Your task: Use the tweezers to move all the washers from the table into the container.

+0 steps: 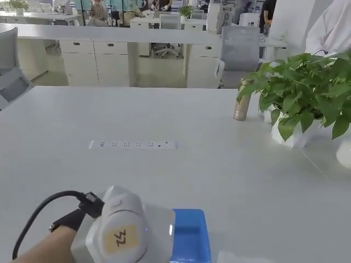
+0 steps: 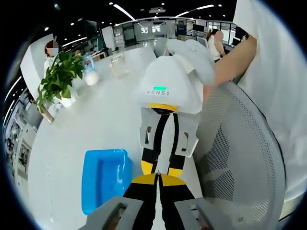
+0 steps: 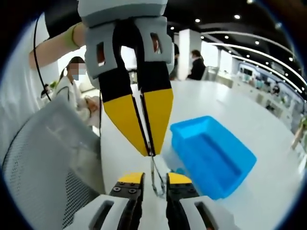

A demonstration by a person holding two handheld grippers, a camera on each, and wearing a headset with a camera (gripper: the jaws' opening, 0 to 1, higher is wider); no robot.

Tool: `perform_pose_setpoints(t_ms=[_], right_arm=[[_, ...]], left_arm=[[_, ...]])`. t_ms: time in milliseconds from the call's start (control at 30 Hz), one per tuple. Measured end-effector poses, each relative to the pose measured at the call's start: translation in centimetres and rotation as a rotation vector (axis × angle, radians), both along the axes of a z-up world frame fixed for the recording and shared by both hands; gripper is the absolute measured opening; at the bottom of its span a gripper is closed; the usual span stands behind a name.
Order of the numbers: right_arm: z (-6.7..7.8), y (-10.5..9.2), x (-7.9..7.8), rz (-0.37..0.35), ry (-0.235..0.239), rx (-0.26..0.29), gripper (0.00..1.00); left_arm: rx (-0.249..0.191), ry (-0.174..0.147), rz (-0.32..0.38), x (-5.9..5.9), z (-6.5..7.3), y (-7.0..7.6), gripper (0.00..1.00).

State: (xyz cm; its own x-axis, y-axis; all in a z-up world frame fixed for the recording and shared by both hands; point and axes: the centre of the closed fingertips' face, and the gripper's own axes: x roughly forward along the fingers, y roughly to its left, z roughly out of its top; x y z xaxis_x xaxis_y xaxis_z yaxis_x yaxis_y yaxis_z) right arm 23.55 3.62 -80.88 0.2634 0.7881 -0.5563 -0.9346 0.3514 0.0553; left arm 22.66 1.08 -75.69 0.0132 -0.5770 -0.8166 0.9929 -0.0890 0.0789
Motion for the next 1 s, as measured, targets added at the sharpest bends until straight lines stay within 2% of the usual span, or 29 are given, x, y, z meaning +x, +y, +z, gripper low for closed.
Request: perform_pose_setpoints(t_ms=[100, 167, 267, 500, 1000], right_arm=[[0.0, -0.4, 0.4, 0.010, -0.031, -0.035, 0.10], [-0.3, -0.5, 0.5, 0.009, -0.023, -0.051, 0.10], [-0.5, -0.4, 0.2, 0.022, -0.001, -0.043, 0.07], [-0.7, -0.4, 0.0, 0.031, -0.001, -0.060, 0.05], [-1.1, -0.4, -0.2, 0.043, 0.003, -0.076, 0.06]], left_arm=[[0.003, 0.000, -0.010, 0.0, 0.0, 0.0, 0.00], [0.001, 0.002, -0.014, -0.1, 0.0, -0.1, 0.00], [0.001, 0.004, -0.016, -0.1, 0.0, -0.2, 0.00], [-0.014, 0.014, -0.009, -0.2, 0.0, -0.2, 0.00], [-0.012, 0.024, -0.018, -0.5, -0.1, 0.0, 0.00]])
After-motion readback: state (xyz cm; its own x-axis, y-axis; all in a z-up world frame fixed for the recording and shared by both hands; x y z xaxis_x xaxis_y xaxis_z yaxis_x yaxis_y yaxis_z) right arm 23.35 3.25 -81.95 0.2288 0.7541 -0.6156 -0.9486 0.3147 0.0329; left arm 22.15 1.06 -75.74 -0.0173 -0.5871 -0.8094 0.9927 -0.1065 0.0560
